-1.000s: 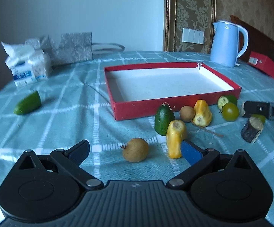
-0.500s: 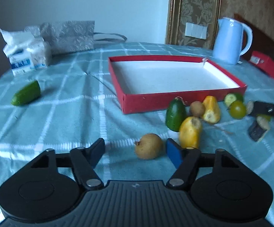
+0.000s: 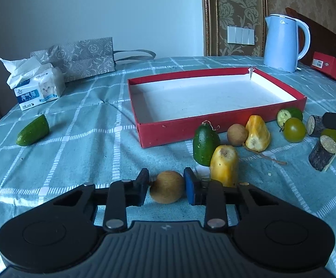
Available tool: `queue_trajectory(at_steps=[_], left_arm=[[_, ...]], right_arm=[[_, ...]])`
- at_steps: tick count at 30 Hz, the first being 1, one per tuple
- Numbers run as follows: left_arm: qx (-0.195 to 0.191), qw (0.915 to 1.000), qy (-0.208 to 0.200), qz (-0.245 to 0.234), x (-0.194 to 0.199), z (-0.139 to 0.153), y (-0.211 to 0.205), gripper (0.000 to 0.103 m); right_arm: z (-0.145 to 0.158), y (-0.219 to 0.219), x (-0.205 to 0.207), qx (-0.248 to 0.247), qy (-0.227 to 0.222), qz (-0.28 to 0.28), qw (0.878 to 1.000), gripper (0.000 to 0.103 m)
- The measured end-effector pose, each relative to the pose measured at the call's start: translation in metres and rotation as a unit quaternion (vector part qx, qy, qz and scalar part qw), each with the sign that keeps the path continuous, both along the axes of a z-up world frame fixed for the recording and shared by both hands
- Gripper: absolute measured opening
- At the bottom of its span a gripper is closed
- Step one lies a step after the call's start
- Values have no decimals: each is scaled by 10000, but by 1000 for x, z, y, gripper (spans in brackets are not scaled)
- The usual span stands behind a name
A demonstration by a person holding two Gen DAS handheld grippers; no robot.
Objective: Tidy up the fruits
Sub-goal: 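Lower the left tool onto the brown kiwi and close it, then grasp the cut eggplant slice with the right tool while the left tool carries the kiwi over the tray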
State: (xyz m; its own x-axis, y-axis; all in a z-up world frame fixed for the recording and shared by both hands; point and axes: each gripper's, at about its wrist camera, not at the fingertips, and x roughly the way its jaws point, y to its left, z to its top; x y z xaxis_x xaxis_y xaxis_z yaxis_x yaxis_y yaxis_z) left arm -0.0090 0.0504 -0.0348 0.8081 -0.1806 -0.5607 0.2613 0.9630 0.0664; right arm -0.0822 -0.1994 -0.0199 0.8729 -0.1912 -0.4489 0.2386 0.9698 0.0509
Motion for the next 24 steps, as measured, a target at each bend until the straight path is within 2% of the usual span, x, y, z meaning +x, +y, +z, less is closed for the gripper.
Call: queue_trajectory(at_steps=[5,10,11,13,17,21,24], left_arm=[[-125,9998,-20,179,1,0,-1,31],[-450,9978,63,483,12,1,9,31],[-512,9973,82,523,14,1,12,31],[-584,9968,109,544,15,1,14,31],[-514,9971,74,552,13,0,12,31],[-496,9973,68,546,13,0,12,31],[-494,9973,52,540,12,0,12,31]], right_arm=[[1,-21,-8,2,-65,-162,9998,103],[0,-57,-17,400,-60,-490,9980,102],[-1,-63,-18,471,-48,-529,9975,101],[-2,-68,-18,564,25,-456,9974,87],[-6,-57,-17,426,250,-77,9987,78],[-3,-26,-25,297,175,785,9963,74],[0,5,-27,-119,125,1301,9913,56]])
